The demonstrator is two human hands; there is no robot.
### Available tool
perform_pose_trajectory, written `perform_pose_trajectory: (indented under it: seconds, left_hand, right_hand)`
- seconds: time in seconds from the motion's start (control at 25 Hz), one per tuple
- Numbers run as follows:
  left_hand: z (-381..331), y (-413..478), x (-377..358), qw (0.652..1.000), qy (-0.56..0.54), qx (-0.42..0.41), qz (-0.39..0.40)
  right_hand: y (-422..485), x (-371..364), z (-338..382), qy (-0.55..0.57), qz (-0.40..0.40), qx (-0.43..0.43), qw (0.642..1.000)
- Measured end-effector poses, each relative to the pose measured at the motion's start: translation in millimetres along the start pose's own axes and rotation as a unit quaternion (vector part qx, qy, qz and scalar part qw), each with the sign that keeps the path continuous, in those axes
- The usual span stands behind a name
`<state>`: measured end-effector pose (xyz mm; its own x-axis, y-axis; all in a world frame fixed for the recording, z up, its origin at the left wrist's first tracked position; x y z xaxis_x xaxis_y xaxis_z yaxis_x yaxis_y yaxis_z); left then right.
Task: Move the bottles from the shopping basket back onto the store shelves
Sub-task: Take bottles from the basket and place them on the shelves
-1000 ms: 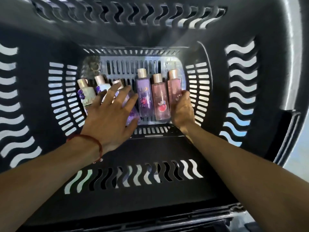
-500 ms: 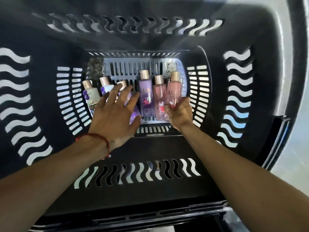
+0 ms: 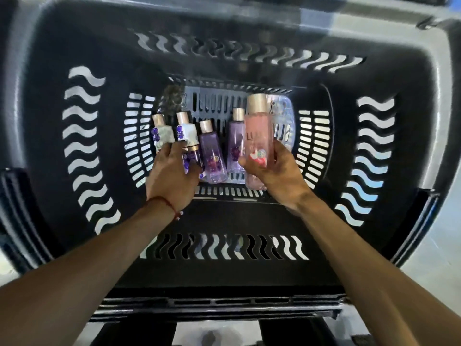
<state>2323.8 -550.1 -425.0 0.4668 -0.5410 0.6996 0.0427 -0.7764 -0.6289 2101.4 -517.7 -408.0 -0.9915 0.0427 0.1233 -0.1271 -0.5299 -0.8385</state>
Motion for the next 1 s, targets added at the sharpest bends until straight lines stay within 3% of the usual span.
perform_pose_trajectory:
  seconds: [0.2,0.36,0.6,0.76,1.0]
  left_hand:
    - [37.4,13.2,-33.8,0.979,-0.132,0.154,0.015]
    - [46.5,21.6,-62.0,0.981,-0.134,0.137,0.038]
    - [29.9,23.8,-66.1,0.97,-0.131,0.204,0.016]
    - [17.5,19.7,-77.5,0.977,-0.13,0.166,-0.003]
    - [28.9,25.9,-82.9,0.974,-0.123,0.191,-0.004]
  right_hand:
    - [10.8,-8.1,-13.1,-0.017,0.016,0.013,1.0]
    - [17.4,-14.9,-32.3,-0.028,0.003,0.006,1.0]
    - [28.1,-15.0,-50.2,-0.017,-0.027,-0.026,0.999]
    - [31.9,-10.9,-49.9,-0.015,-0.052,-0.035,0.998]
    - [32.5,-6.1,-47.2,-0.016,-0.073,-0.037,0.997]
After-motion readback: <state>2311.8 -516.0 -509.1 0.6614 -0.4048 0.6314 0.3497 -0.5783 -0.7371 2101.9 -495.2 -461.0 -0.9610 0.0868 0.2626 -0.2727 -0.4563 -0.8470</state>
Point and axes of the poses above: each hand's wrist, its own y-axis towards the middle knuckle, its own x-axis out of the back of the hand, z = x × y, the point moved 5 cm from there along y, towards the middle knuckle, and after that the axes turned 6 degrees about -z, right-handed, at the moved point
